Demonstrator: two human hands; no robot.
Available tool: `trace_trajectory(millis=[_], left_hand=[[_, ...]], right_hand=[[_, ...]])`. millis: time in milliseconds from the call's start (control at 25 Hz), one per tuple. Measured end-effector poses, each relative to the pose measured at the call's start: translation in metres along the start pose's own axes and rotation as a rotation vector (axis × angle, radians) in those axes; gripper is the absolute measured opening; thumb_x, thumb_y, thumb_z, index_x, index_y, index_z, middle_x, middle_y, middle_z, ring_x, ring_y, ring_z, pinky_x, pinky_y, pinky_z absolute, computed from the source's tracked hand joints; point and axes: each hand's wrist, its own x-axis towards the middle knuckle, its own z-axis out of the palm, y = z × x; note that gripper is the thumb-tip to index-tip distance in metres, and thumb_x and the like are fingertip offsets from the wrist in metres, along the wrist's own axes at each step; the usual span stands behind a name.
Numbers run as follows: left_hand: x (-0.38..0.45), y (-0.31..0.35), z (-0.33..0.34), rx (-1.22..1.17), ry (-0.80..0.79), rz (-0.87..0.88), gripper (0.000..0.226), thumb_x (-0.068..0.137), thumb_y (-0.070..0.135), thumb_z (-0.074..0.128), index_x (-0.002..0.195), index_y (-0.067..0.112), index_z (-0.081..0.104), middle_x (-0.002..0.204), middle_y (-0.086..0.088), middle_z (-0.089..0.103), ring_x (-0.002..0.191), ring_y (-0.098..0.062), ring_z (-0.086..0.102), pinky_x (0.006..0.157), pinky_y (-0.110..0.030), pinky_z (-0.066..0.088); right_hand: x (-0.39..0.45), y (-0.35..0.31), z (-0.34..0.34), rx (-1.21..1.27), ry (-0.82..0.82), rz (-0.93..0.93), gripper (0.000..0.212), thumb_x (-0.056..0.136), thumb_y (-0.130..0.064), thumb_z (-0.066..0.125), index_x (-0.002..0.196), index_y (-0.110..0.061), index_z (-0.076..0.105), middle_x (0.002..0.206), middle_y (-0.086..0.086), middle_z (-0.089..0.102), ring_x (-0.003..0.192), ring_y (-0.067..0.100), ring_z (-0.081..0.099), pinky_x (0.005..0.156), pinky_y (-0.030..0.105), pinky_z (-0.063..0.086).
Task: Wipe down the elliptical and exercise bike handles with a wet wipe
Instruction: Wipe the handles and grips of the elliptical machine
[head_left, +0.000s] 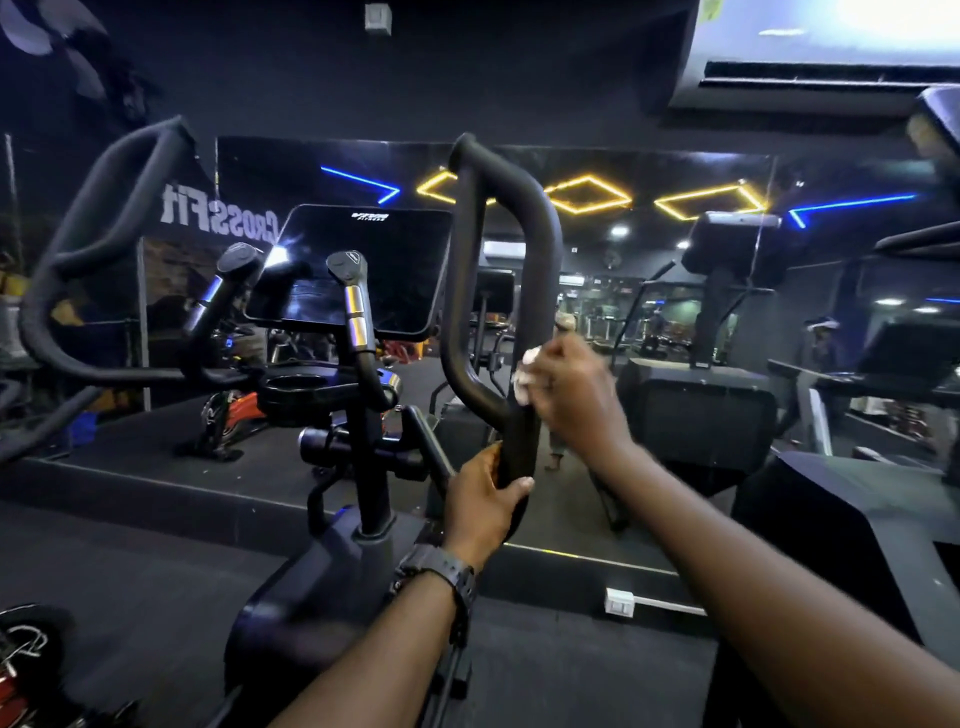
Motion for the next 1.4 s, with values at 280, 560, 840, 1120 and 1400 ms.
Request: trace_trajectory(millis=[280, 560, 840, 1120, 1400], left_hand=[[-0.001, 0.001, -0.003, 0.064, 0.003, -0.024, 0.026, 0.077, 0.024, 0.075, 0.100, 0.033, 0.068, 0.099, 0.011, 0.075, 0.094, -0.005, 0.070, 0.091, -0.038, 0.056], [-0.005, 0.010, -0.009, 0.193, 0.010, -0.050, 0.028, 0.076, 0.029, 0.075, 0.102, 0.024, 0.068, 0.094, 0.009, 0.074, 0.093, -0.010, 0.070, 0.085, -0.032, 0.056], [0.006, 0.032, -0.008, 0.373, 0.131, -0.014, 0.039, 0.075, 0.050, 0.077, 0.101, 0.021, 0.071, 0.096, 0.003, 0.075, 0.092, -0.017, 0.070, 0.077, -0.029, 0.055], [0.002, 0.045, -0.025, 0.677, 0.145, 0.203, 0.045, 0.074, 0.060, 0.074, 0.096, 0.022, 0.063, 0.096, 0.002, 0.071, 0.093, -0.024, 0.067, 0.070, -0.031, 0.048], [0.031, 0.059, -0.050, 0.974, 0.101, 0.757, 0.064, 0.064, 0.061, 0.077, 0.107, 0.017, 0.060, 0.104, -0.001, 0.060, 0.103, -0.022, 0.054, 0.108, -0.039, 0.039]], right_hand=[[-0.013, 0.001, -0.008, -0.212, -0.237, -0.285, 0.027, 0.080, -0.003, 0.073, 0.105, -0.013, 0.073, 0.095, 0.006, 0.063, 0.083, 0.023, 0.061, 0.058, 0.035, 0.057], [-0.044, -0.006, 0.006, -0.230, -0.444, -0.505, 0.024, 0.073, -0.011, 0.082, 0.094, -0.018, 0.073, 0.083, 0.003, 0.059, 0.076, 0.022, 0.058, 0.049, 0.028, 0.049], [0.055, 0.009, -0.011, -0.225, -0.116, -0.256, 0.007, 0.083, -0.008, 0.073, 0.090, -0.007, 0.076, 0.087, 0.009, 0.063, 0.079, 0.025, 0.057, 0.066, 0.039, 0.054], [0.089, 0.008, -0.031, -0.339, -0.177, -0.284, 0.016, 0.080, -0.005, 0.074, 0.096, -0.008, 0.075, 0.091, 0.010, 0.063, 0.083, 0.029, 0.060, 0.070, 0.040, 0.056], [0.024, -0.010, -0.025, -0.400, -0.355, -0.452, 0.020, 0.076, -0.006, 0.075, 0.096, -0.011, 0.072, 0.089, 0.009, 0.059, 0.081, 0.028, 0.058, 0.051, 0.031, 0.049]])
